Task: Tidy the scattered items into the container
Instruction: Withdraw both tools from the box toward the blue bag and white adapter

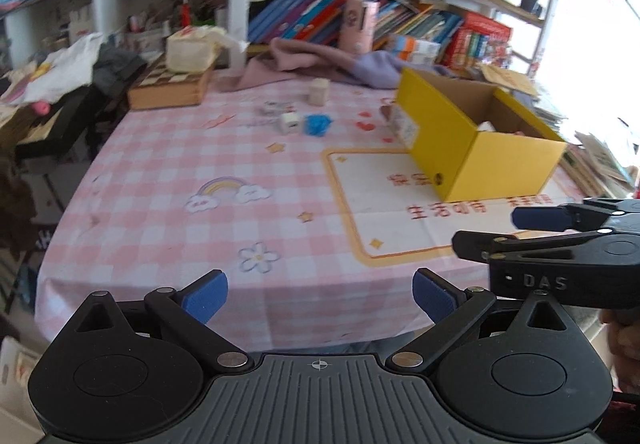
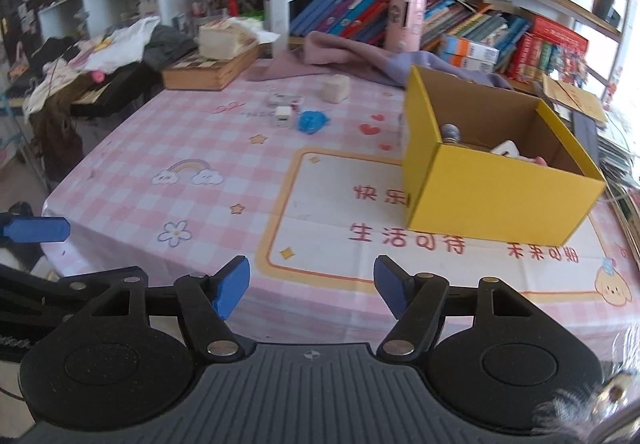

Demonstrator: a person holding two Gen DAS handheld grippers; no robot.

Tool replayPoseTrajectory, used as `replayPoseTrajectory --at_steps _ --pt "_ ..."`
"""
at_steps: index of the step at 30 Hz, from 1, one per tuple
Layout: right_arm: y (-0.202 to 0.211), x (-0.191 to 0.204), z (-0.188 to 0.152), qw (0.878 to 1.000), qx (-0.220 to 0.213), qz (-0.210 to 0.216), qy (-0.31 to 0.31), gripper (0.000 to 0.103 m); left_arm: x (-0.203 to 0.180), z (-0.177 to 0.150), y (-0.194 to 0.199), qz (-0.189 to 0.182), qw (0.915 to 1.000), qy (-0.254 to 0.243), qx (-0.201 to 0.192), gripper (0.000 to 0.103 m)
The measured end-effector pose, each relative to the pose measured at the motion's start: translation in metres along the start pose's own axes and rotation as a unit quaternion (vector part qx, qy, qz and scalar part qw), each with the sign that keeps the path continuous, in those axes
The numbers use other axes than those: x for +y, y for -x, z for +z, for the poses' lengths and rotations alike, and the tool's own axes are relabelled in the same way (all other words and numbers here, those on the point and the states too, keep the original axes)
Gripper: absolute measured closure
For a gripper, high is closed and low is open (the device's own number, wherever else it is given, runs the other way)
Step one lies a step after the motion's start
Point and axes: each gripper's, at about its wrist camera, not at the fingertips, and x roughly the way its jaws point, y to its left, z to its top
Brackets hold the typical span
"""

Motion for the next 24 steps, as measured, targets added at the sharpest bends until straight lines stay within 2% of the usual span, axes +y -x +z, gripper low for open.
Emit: replayPoseTrajectory --at_steps 3,14,24 --pt "-0.005 0.005 0.005 1.000 0.005 0.004 0.007 0.034 0.003 0.000 -0.006 0.017 0.9998 -0.003 0.014 0.003" --pt "-0.039 0.009 0.020 0.999 0.027 0.021 0.020 0.034 0.013 0.008 -0.035 0.021 0.9987 0.007 0.045 0.003" --pt "-0.099 -0.007 0.064 0.999 0.029 0.034 0.016 0.034 0.022 0.053 -0.083 0.026 0.9991 0.003 0.035 0.003"
